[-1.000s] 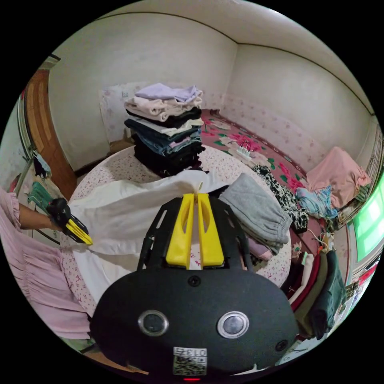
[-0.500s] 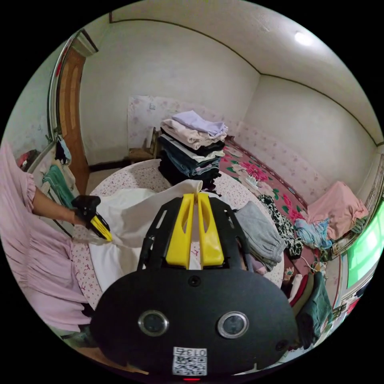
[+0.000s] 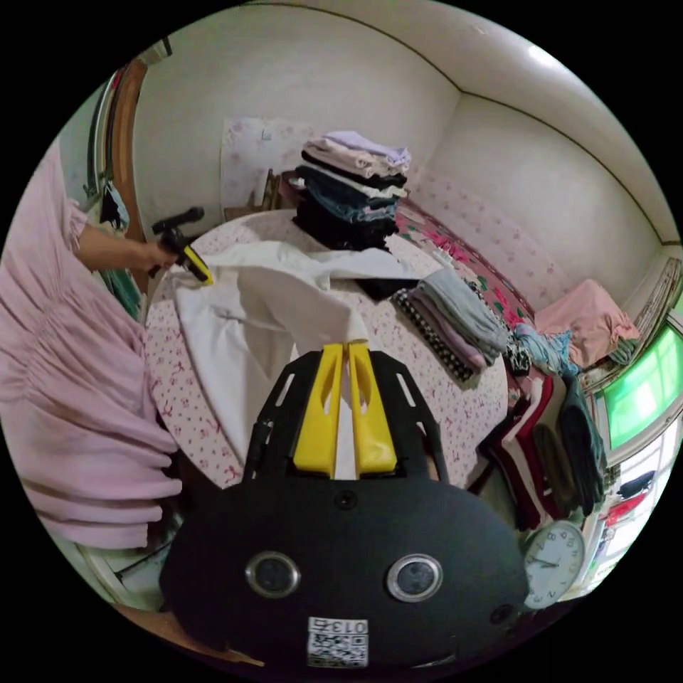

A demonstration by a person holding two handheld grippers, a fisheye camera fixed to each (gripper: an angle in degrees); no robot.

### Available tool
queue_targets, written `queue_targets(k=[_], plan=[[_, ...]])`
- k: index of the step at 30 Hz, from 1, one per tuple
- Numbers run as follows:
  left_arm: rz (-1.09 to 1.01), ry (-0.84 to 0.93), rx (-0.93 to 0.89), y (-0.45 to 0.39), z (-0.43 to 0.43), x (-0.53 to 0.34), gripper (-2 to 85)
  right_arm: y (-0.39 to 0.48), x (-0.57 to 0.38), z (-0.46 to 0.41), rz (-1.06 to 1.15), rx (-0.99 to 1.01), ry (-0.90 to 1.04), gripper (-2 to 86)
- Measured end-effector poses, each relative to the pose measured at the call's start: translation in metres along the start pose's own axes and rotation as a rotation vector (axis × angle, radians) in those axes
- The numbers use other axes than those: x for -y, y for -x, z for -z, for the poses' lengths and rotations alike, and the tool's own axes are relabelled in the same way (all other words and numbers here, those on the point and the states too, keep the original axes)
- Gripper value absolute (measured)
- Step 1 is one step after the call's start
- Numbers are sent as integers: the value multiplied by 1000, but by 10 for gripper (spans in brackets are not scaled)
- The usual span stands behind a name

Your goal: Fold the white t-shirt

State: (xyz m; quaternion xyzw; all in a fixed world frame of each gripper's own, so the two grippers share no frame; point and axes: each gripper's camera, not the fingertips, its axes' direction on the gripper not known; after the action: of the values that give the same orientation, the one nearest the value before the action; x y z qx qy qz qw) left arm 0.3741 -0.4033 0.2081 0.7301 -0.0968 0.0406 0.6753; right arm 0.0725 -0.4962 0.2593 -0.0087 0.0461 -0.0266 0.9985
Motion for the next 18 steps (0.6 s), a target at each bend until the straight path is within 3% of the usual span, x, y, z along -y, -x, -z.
queue_targets(k=[9,13,18], plan=[[33,-8,-2,5,6,-12,-2,94,-90,-43,56,-139,361,10],[54,5,15,6,11,-22,-3,125,-116,-54,124,-250,428,15],[77,-8,27,8,24,-42,-2,120,-138,-41,55,-255,466,32]])
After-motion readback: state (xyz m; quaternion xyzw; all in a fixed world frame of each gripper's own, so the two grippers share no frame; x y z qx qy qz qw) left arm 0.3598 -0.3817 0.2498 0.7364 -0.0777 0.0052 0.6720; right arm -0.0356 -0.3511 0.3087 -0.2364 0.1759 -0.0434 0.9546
